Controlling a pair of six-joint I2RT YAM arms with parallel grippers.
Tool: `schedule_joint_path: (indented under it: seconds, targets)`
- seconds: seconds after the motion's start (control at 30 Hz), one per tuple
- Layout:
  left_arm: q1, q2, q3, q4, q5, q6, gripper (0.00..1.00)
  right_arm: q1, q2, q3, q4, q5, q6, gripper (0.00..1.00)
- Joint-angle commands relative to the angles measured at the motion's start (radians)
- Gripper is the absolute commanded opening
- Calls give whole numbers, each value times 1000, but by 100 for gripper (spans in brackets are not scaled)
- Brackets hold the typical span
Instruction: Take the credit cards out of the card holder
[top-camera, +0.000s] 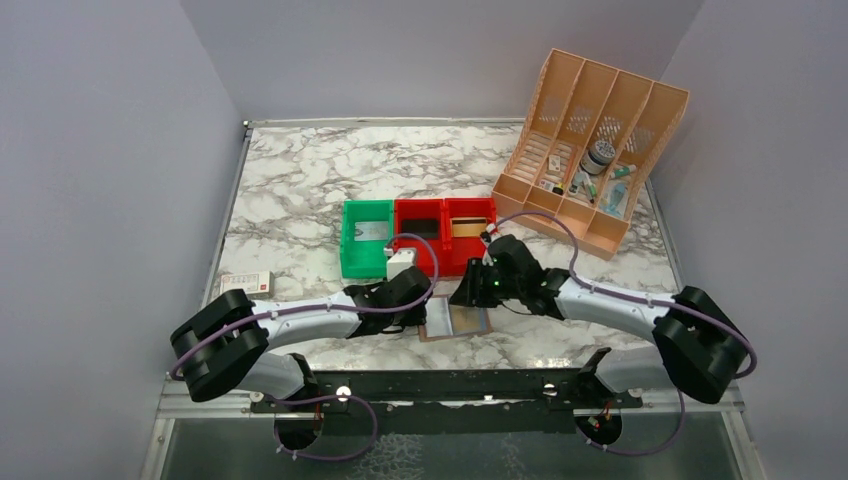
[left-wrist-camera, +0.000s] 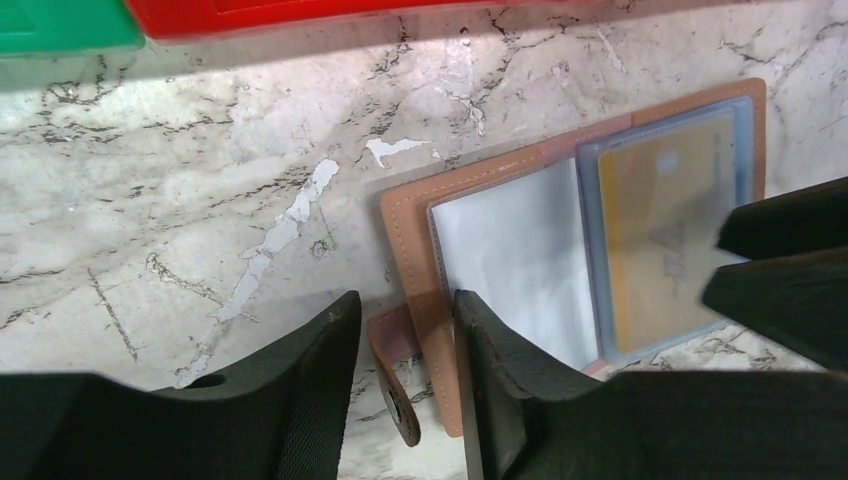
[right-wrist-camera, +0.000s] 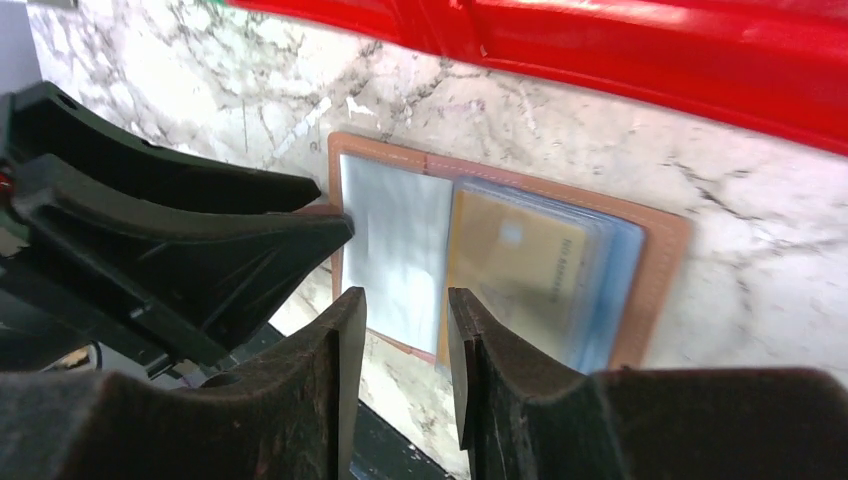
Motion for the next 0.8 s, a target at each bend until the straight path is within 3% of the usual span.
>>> schedule_joint_path:
  seconds: [0.0, 0.77]
  targets:
    - [2, 16, 1, -51, -5, 47, 41, -15, -87, 32, -152, 165, -28, 38]
    - [2, 20, 29, -6, 80, 130, 30, -67, 29, -2, -116, 9, -33, 38]
